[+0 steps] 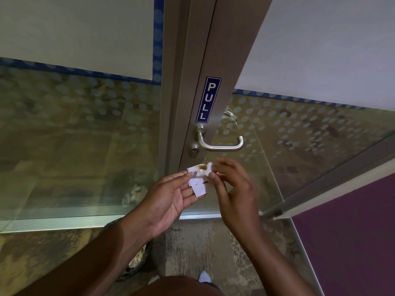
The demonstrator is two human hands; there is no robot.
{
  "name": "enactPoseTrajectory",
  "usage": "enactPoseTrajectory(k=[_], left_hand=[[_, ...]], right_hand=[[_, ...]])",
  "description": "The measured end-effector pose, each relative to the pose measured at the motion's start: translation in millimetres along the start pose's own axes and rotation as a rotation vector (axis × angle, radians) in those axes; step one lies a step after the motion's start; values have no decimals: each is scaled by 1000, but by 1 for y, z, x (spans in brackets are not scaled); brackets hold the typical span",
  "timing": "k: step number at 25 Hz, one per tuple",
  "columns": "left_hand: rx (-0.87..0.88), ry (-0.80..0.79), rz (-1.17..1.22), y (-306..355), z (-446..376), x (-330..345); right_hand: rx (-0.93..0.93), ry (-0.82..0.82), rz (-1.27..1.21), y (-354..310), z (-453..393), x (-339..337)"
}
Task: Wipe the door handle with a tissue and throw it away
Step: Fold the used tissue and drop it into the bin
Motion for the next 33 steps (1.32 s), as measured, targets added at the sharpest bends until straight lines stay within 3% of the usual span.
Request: enactPoseTrajectory(k=[2,4,8,10,16,21,26,30,33], left_hand=[[9,-13,-3,-1,0,1],[11,-3,-7,-2,0,1],[21,15,2,-1,3,-1],[29,55,25,-1,5,-4],[96,144,-251,-6,8,-1],[370,395,-516,2,21,-6],[592,422,-951,0,46,0],[554,367,-1086,-12,67,-5],[540,486,-1063,-16,84,-15]], right_hand=[[1,-68,102,0,-1,6],[93,-97,22,1,-1,10],[534,9,-568,12,-6,9],[629,31,-672,15,-7,9],[548,20,-746,1,-3,21],[595,-118,-949,-5,2,28],[603,-191,-942,-9,6,37],[674,-198,-946,-2,11,44],[737,-298,-1014,0,18,59]])
Point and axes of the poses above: each hand's wrist, its own z-axis away from the middle knuckle, its own x-axis out of the palm, y = z × x, the point moved 3 cm from there along -z, towards the middle knuckle, and after that the axes turned 8 degrees about -y, right-handed, at the moved point
